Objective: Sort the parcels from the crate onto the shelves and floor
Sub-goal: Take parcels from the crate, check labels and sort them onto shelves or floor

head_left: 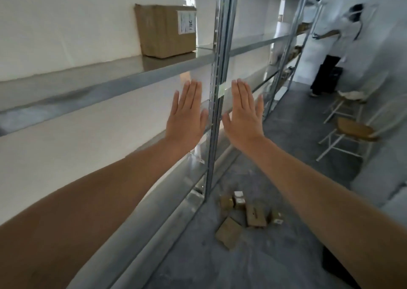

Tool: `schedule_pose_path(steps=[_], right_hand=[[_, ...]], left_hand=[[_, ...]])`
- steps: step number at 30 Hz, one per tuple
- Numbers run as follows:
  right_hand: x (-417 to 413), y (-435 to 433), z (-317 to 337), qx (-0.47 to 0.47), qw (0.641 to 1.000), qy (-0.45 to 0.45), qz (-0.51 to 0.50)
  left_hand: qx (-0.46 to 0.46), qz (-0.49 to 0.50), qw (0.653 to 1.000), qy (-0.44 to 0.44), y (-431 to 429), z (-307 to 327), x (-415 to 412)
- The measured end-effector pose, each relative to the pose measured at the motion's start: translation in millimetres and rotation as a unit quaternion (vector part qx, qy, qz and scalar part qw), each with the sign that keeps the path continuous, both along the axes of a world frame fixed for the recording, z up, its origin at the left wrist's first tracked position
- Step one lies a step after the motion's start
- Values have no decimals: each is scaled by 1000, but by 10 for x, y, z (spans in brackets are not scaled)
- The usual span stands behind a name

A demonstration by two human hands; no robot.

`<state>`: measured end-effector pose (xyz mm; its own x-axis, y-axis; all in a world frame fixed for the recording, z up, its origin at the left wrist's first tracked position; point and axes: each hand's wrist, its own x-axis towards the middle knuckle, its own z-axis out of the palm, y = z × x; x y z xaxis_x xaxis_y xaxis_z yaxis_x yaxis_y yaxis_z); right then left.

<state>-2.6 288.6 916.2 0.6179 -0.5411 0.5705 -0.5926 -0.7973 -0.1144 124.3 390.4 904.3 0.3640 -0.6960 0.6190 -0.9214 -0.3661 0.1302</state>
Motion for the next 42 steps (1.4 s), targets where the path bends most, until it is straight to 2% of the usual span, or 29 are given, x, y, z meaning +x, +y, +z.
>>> schedule_pose_path(steps=[8, 12, 16, 21, 28, 37, 42], right_hand=[[77, -276, -224, 17, 992, 15, -126], [-110, -386, -378, 35, 983, 40, -176], [-349, -603, -510, 90, 965, 25, -244], [-605, -927, -737, 143, 946, 24, -288], [-860, -1552, -1019, 172, 944, 38, -279], [-1122, -2619, -946, 138, 964, 54, -220], [-1194, -3131, -1004, 150, 968, 62, -189]], left_hand=[[9, -108, 993, 55, -574, -196, 470], [26, -163, 984, 66, -837, -414, 382], [44, -227, 971, 65, -1102, -502, 184], [61, -252, 963, 74, -1457, -620, -29], [89, -248, 962, 72, -1972, -772, -180], [101, -197, 974, 46, -2862, -717, -448], [109, -174, 978, 38, -3261, -831, -596]])
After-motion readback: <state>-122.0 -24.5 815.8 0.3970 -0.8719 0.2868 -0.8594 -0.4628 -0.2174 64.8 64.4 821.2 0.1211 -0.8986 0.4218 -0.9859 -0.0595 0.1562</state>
